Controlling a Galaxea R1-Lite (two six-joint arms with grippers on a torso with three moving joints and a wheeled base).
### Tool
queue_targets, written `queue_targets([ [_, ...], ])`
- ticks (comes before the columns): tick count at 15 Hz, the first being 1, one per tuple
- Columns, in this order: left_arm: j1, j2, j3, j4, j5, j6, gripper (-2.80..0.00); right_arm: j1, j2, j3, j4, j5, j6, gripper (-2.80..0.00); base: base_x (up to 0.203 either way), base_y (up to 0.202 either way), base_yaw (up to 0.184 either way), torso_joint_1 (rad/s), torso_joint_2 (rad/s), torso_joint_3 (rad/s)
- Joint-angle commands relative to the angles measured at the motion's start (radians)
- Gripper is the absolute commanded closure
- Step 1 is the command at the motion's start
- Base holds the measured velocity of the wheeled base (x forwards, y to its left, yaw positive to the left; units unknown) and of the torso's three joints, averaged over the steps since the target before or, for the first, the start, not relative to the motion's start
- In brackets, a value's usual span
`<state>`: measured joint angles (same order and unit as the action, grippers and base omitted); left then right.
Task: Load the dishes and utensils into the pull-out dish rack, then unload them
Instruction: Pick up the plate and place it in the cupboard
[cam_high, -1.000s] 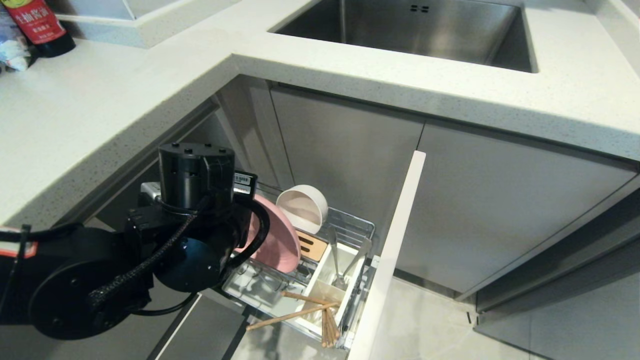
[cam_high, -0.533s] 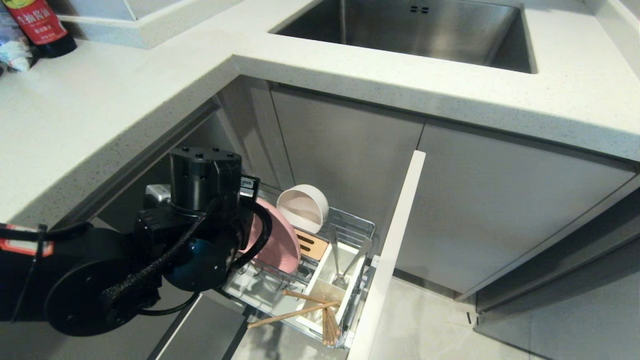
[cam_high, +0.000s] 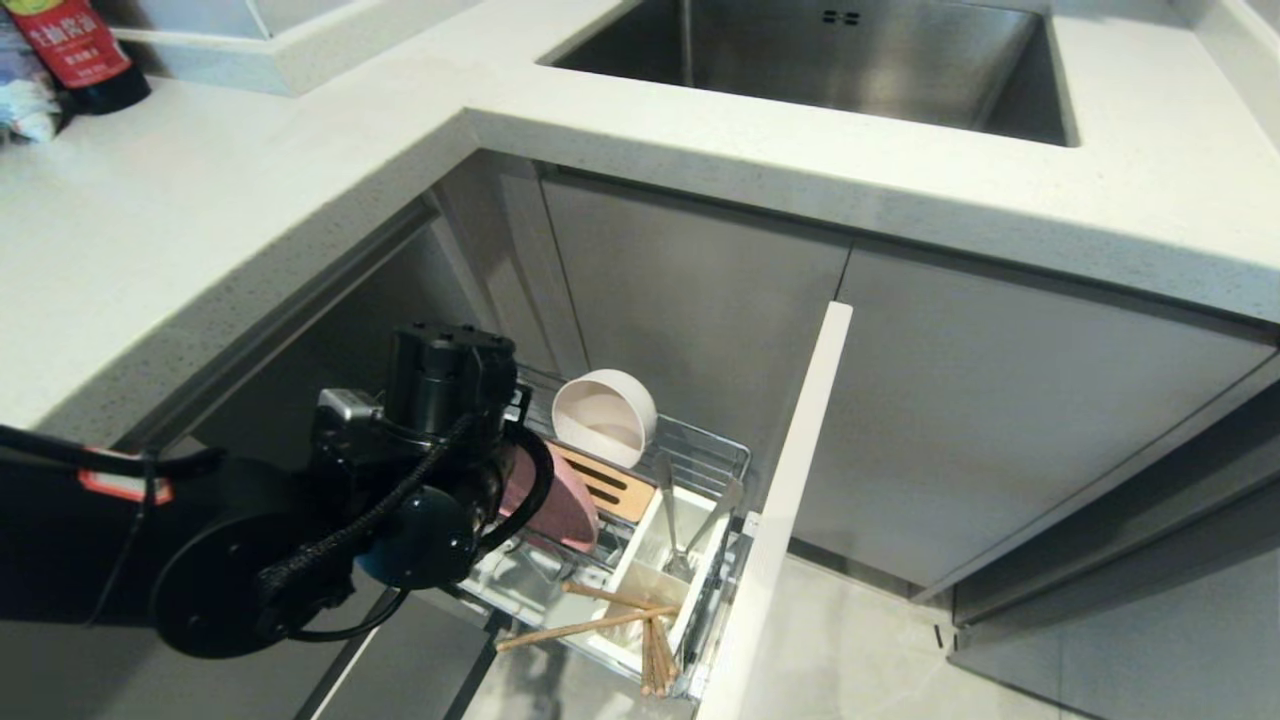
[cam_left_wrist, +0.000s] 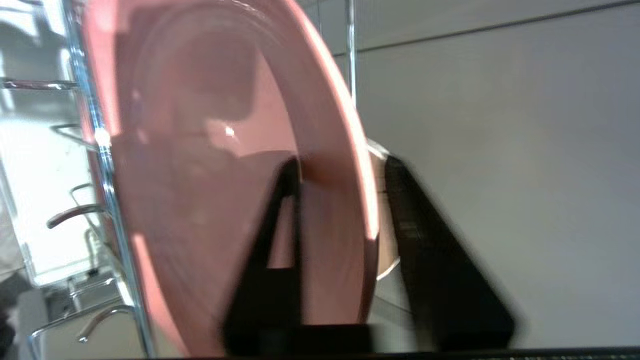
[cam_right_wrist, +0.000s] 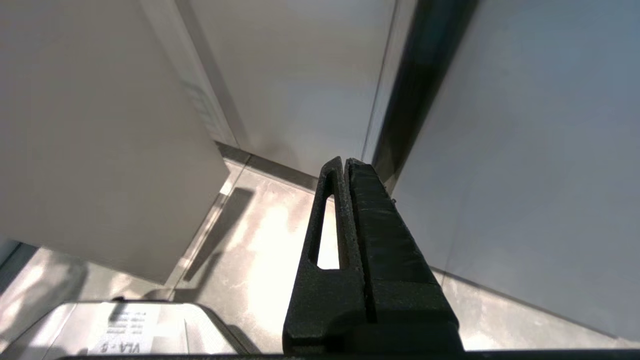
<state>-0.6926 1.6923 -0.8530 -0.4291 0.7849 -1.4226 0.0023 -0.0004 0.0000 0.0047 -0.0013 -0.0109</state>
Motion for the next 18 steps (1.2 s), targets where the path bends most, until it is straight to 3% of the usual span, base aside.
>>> queue_targets([
  [1, -0.001, -0.003, -0.003, -0.007, 0.009, -0.009, -2.8, -0.001, 0.0, 0.0, 0.0, 0.0, -0.001, 0.0, 0.0, 0.0, 0.0, 0.0, 0.0, 0.0],
  [11, -0.015, -0.043, -0.014, 0.055, 0.011, -0.004, -2.8, -0.001, 0.0, 0.0, 0.0, 0.0, -0.001, 0.0, 0.0, 0.0, 0.0, 0.0, 0.0, 0.0],
  [18, -0.076, -0.157, -0.08, 0.308, 0.015, 0.016, -2.8, -0.001, 0.0, 0.0, 0.0, 0.0, -0.001, 0.0, 0.0, 0.0, 0.0, 0.0, 0.0, 0.0],
])
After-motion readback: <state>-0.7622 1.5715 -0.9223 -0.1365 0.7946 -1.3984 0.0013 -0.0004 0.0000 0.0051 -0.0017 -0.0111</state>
